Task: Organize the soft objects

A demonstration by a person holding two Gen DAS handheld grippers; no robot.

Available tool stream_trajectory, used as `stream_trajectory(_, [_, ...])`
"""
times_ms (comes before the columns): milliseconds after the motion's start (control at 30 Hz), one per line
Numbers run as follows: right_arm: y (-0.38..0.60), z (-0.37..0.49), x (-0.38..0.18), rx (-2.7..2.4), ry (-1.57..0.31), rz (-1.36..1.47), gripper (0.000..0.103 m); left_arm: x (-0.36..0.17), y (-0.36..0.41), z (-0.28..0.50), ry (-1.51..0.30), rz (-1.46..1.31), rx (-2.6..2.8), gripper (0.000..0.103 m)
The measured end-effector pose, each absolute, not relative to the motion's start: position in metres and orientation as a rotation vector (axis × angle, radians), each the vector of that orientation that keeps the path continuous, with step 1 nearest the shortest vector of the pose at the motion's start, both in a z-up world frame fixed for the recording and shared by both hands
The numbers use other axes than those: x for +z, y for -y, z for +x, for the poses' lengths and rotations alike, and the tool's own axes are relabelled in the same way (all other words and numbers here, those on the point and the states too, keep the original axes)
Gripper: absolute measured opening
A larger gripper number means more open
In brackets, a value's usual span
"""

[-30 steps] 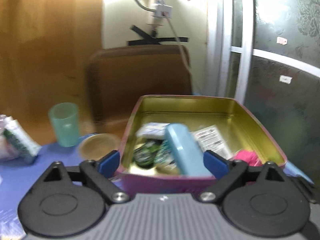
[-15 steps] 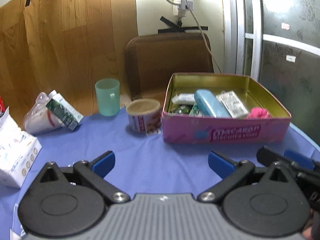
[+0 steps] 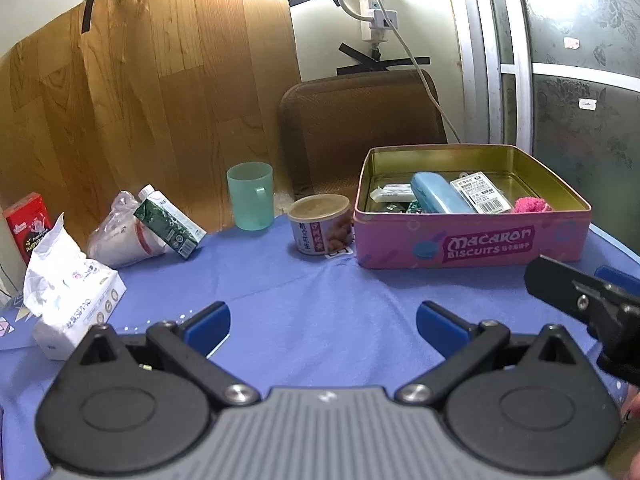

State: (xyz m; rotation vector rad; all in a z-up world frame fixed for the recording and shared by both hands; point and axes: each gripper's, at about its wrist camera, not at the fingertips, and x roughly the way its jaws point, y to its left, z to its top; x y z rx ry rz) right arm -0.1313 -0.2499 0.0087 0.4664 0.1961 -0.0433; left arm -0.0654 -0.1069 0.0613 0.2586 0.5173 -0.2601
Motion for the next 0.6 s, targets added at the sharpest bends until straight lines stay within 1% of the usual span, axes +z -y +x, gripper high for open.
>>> stream_trajectory(600, [0.249,-0.133,0.002,-0.047,-0.216,0.476,0.096,0.050,0.106,-0.062,-0.582,0.248,-0.270,0.103])
